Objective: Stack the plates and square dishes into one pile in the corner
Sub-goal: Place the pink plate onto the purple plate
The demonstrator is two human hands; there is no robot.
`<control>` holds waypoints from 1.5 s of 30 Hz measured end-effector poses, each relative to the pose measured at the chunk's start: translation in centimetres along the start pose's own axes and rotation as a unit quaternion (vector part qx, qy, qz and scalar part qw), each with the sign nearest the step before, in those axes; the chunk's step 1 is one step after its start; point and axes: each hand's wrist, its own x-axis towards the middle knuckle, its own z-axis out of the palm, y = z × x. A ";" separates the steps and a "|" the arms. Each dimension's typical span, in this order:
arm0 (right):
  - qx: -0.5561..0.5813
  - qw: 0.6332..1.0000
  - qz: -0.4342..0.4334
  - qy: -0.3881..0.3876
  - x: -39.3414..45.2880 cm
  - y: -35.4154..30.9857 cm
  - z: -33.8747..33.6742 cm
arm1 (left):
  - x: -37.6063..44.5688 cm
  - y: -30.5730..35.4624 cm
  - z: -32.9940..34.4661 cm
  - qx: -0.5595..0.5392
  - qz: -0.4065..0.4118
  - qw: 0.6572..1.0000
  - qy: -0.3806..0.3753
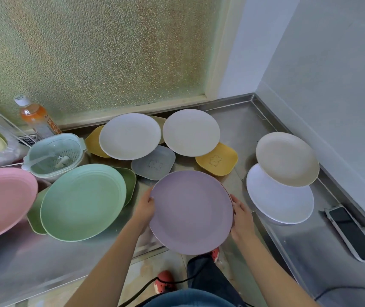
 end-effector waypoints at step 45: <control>-0.083 0.987 0.141 0.003 3.4 -2.7 0.4 | 0.9 0.6 0.4 0.015 -0.045 0.994 0.095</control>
